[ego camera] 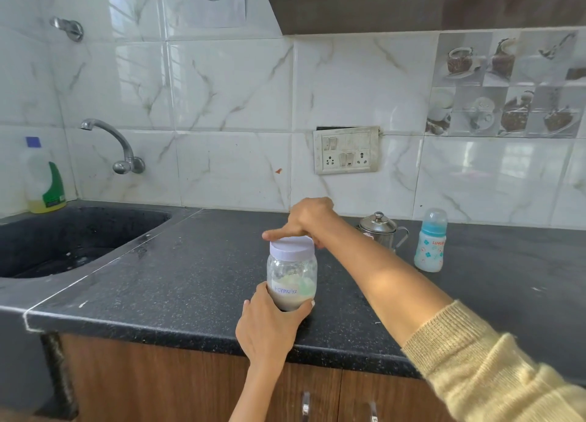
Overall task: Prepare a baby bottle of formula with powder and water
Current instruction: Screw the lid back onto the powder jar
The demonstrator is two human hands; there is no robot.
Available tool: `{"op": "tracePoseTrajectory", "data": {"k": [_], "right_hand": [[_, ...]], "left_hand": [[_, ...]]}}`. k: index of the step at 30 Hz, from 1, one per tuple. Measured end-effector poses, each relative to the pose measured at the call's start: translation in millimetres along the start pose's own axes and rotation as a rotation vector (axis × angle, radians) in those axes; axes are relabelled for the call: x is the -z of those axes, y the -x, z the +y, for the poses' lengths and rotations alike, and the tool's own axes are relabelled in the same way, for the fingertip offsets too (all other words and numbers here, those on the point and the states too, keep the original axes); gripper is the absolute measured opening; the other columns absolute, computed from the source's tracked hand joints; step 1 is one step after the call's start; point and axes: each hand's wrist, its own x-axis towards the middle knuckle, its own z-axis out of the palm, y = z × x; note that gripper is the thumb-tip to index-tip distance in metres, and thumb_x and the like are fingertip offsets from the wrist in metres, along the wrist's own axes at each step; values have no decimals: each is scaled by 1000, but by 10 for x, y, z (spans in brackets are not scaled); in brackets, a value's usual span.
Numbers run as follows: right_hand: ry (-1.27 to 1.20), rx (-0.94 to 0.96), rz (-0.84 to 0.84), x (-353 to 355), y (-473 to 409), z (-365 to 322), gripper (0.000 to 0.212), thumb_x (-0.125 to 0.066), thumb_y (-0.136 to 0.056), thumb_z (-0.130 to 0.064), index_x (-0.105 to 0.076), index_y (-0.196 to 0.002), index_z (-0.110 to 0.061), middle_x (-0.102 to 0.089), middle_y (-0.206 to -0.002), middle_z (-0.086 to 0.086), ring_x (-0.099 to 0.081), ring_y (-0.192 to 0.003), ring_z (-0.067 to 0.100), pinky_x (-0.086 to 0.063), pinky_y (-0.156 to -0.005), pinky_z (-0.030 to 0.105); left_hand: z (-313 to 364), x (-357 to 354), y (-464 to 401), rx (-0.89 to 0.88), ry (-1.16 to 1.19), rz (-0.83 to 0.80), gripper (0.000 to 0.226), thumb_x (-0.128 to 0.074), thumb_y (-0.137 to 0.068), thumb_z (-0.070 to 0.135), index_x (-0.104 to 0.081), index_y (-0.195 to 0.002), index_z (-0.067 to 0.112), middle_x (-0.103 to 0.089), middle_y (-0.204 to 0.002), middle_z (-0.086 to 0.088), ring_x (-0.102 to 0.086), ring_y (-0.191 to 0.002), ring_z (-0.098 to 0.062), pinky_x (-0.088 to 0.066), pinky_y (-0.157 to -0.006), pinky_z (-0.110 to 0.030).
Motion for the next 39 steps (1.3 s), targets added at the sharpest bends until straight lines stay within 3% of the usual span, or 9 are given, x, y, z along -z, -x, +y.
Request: {"op": "tracePoseTrajectory", "data": {"k": [3, 7, 14, 18, 22, 28, 34, 36, 39], "right_hand": [[-93, -35, -38, 75, 13, 100, 93, -28, -66, -92, -64, -99, -13, -64, -92, 4, -61, -102, 25, -36, -75, 29], [-99, 140, -196, 220, 12, 175, 98, -69, -60, -73, -42, -140, -23, -55, -135, 4, -65, -103, 23, -51, -85, 30], [95, 25, 69, -34, -55, -12, 76, -34, -66, -90, -51, -66, -16, -53, -61, -2, -58, -72, 18, -34, -55, 22], [74, -47, 30, -35, -59, 25, 87, -23, -58, -97, -55, -69, -17, -55, -62, -3, -61, -73, 16, -39, -63, 23], [-56, 142, -165, 116, -19, 177, 85, -64, -57, -79, -59, -117, -20, -67, -113, 4, -68, -94, 21, -52, -79, 29], [-143, 215, -51, 27, -39, 197, 64, -75, -54, -66, -63, -96, -18, -72, -101, 0, -72, -77, 16, -53, -71, 27], [-420, 175, 80, -214, 6, 314, 66, -72, -52, -73, -45, -60, -14, -53, -57, 2, -55, -57, 22, -38, -58, 27], [-707, 221, 170, -528, 8, 428, 74, -68, -50, -77, -54, -70, -7, -59, -70, 6, -55, -68, 27, -44, -64, 32], [-1107, 216, 188, -1175, 113, 526, 105, -76, -41, -70, -56, -127, -14, -65, -123, -1, -63, -108, 14, -51, -95, 37]], "left_hand": [[-5, -10, -2, -2, 2, 4, 67, -63, -55, 75, -48, -104, 31, -63, -95, 13, -59, -99, -15, -48, -75, -31], [-6, -16, 1, -8, 6, 14, 68, -64, -56, 74, -48, -106, 30, -63, -95, 13, -60, -100, -15, -48, -77, -31], [-7, -13, -6, -14, -1, 25, 68, -65, -57, 73, -48, -106, 30, -63, -96, 12, -60, -98, -15, -47, -74, -30], [-23, -30, -12, -15, -1, 30, 68, -65, -56, 74, -48, -106, 30, -64, -97, 12, -61, -99, -15, -49, -76, -31], [-21, -31, -16, -25, 12, 40, 67, -66, -56, 73, -48, -104, 29, -63, -94, 12, -60, -94, -15, -49, -72, -30], [-1, -8, -12, -36, 9, 46, 66, -66, -57, 71, -49, -104, 28, -56, -88, 14, -58, -90, -14, -41, -65, -26], [21, 0, -18, -10, -17, 20, 67, -66, -57, 72, -50, -105, 28, -62, -91, 12, -58, -90, -14, -40, -64, -26], [31, 18, -13, 2, -36, -2, 69, -67, -56, 72, -50, -105, 27, -64, -94, 11, -59, -93, -16, -42, -65, -28], [-26, 74, -65, -18, -46, -147, 74, -72, -56, 67, -49, -111, 24, -63, -103, 9, -57, -104, -20, -45, -73, -32]]}}
